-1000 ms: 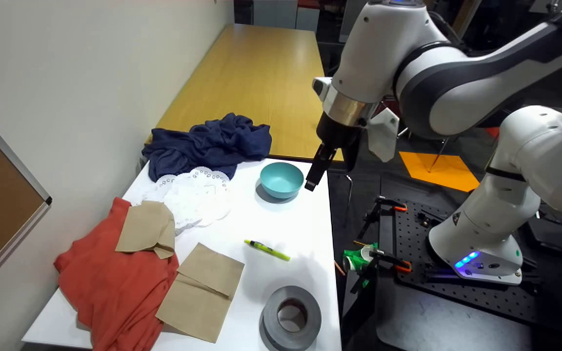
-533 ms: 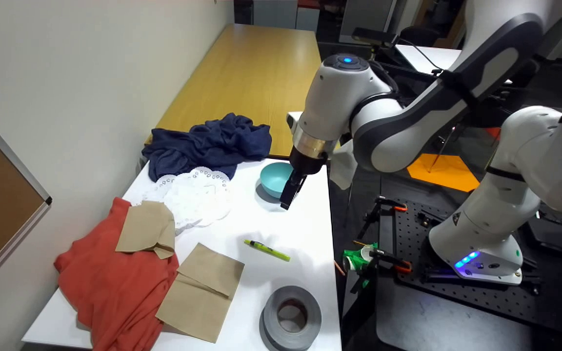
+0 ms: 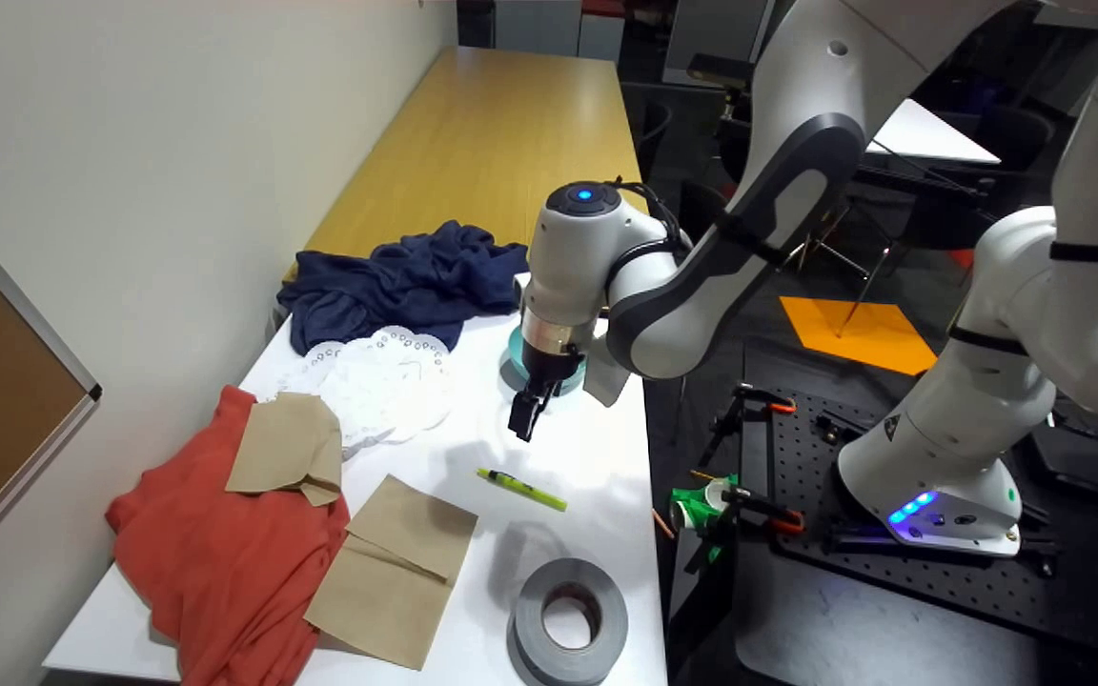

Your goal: Put the marker in the bowl

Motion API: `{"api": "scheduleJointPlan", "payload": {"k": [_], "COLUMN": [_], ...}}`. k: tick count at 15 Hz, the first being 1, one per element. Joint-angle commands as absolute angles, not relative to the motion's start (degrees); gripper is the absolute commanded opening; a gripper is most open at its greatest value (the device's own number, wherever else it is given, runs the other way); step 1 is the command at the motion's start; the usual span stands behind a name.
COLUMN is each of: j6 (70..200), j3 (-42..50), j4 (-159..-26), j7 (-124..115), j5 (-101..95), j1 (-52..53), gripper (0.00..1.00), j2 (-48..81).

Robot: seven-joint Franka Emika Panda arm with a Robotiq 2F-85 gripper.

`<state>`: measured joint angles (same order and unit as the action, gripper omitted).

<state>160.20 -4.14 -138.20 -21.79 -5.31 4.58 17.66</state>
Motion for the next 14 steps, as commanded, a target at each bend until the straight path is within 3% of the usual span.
{"api": "scheduleJointPlan", "payload": {"k": [1, 14], "j6": [161.0, 160.6], "j3": [-2.8, -1.5], "j4": [-132.8, -124.3], "j7": [-19.9, -16.7], "j5": [-2.6, -0.9], "j1": [6.7, 8.3], "gripper": [1.0, 1.0], "j2": [24.4, 37.4]}}
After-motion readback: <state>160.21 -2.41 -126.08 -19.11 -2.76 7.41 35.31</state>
